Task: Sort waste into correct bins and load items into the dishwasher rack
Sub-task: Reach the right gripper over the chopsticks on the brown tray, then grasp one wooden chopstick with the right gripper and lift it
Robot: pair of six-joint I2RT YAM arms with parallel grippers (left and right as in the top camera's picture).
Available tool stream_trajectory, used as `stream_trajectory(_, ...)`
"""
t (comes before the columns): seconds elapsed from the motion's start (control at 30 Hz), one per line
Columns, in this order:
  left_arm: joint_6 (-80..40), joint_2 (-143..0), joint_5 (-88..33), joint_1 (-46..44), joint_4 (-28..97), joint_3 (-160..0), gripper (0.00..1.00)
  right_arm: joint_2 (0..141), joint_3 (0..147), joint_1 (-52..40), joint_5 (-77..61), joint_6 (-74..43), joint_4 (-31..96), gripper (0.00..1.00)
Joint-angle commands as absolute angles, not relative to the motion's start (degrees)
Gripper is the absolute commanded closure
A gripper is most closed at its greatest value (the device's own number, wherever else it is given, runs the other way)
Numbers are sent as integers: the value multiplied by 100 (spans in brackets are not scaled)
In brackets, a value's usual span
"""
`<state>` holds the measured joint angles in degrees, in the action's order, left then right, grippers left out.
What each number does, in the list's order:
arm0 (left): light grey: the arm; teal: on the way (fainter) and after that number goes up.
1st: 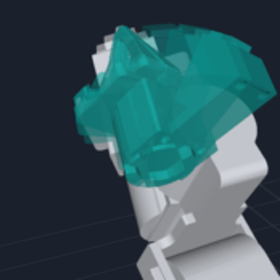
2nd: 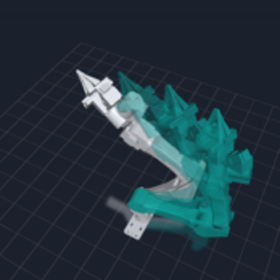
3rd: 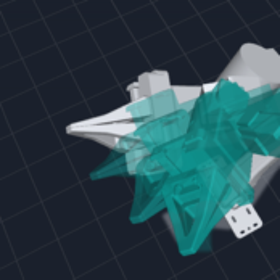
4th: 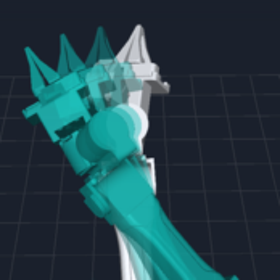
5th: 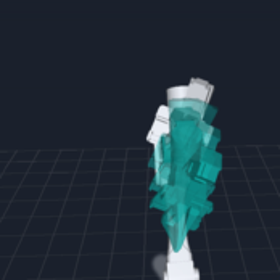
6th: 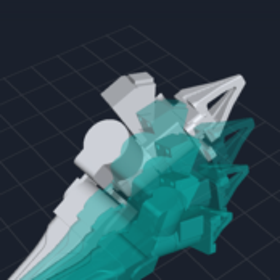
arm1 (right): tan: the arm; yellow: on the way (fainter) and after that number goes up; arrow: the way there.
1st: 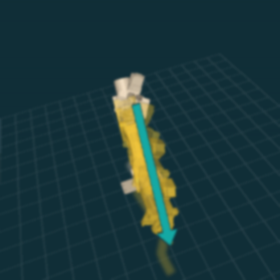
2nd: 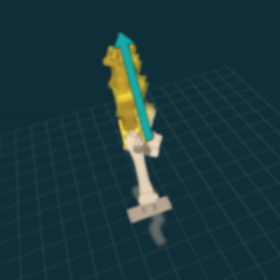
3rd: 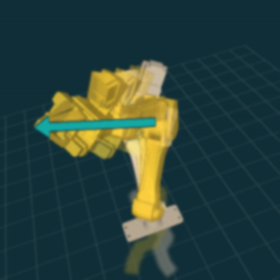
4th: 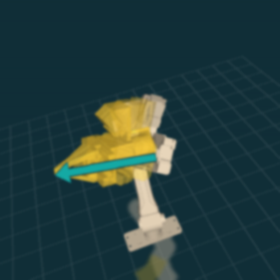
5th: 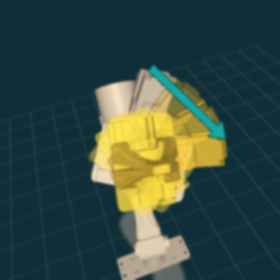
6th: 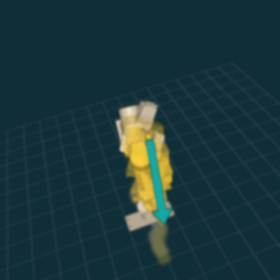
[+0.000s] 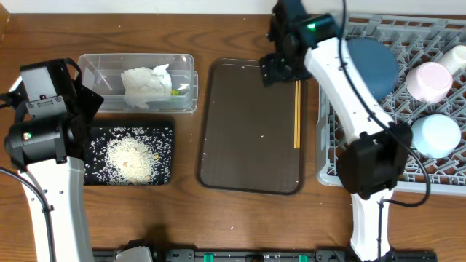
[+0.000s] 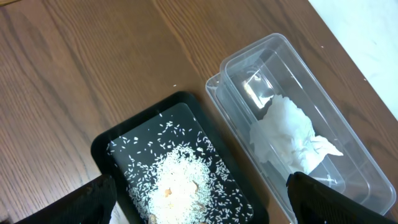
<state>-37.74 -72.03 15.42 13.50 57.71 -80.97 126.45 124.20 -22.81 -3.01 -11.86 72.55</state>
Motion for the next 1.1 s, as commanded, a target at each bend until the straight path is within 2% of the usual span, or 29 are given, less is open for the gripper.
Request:
stream_trajectory(0.0,-3846,-7225,1658,1382,5782,-8079,10,12951,12265,-2351,329,-2093,7301,25)
stream_trajectory(0.17,-3846,-7225,1658,1382,5784,-8079,10,13465,12254,-2353,845,-2895,7572,26)
stream_trajectory(0.47,-3846,-7225,1658,1382,5784,-8079,9,13917,12254,-2342,934,-3131,7526,24)
stream_trajectory(0.83,-3846,-7225,1658,1382,5784,-8079,10,14092,12245,-2102,228,-2674,7242,23)
stream_trajectory(1.07,-3846,-7225,1658,1380,5784,-8079,10,14252,12243,-2102,244,-2672,7201,23)
